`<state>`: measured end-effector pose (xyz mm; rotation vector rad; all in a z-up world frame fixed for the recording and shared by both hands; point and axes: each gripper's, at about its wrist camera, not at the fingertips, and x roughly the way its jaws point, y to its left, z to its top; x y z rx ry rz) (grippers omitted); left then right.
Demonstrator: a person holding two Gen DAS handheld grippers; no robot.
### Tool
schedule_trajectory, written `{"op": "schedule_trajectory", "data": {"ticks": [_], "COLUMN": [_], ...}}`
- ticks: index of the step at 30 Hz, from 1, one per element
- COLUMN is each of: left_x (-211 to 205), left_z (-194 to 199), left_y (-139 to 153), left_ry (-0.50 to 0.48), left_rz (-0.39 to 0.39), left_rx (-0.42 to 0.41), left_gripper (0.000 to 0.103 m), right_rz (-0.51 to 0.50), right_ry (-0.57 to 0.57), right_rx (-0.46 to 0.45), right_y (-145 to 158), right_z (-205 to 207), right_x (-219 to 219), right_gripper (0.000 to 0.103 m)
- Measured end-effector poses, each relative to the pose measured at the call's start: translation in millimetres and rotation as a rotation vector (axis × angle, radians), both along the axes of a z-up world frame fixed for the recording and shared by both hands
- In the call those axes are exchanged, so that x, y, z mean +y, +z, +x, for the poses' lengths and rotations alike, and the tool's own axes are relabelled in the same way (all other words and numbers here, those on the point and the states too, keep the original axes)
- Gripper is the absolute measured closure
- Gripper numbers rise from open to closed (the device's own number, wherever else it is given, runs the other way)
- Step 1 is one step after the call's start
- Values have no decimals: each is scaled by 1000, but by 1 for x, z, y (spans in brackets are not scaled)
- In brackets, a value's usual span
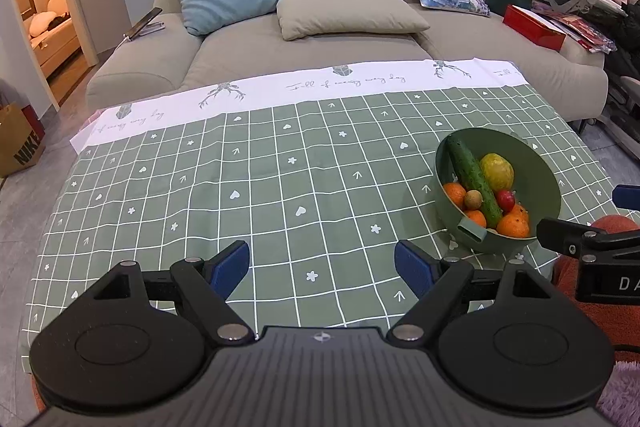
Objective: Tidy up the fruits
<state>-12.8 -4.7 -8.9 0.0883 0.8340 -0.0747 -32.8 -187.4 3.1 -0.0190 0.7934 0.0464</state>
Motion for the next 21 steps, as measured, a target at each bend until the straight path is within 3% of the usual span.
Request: {"op": "schedule_trajectory", "data": {"ticks": [21], "left_x": [5], "left_z": [0], "left_y": [0], "left_ry": [18], "left_rz": [0], "left_rx": [5], "left_gripper": [7], "right_rz": [0], "right_ry": [0], "right_rx": [1], "right_y": [0], "right_z": [0], "right_x": [0], "right_gripper": [5]}}
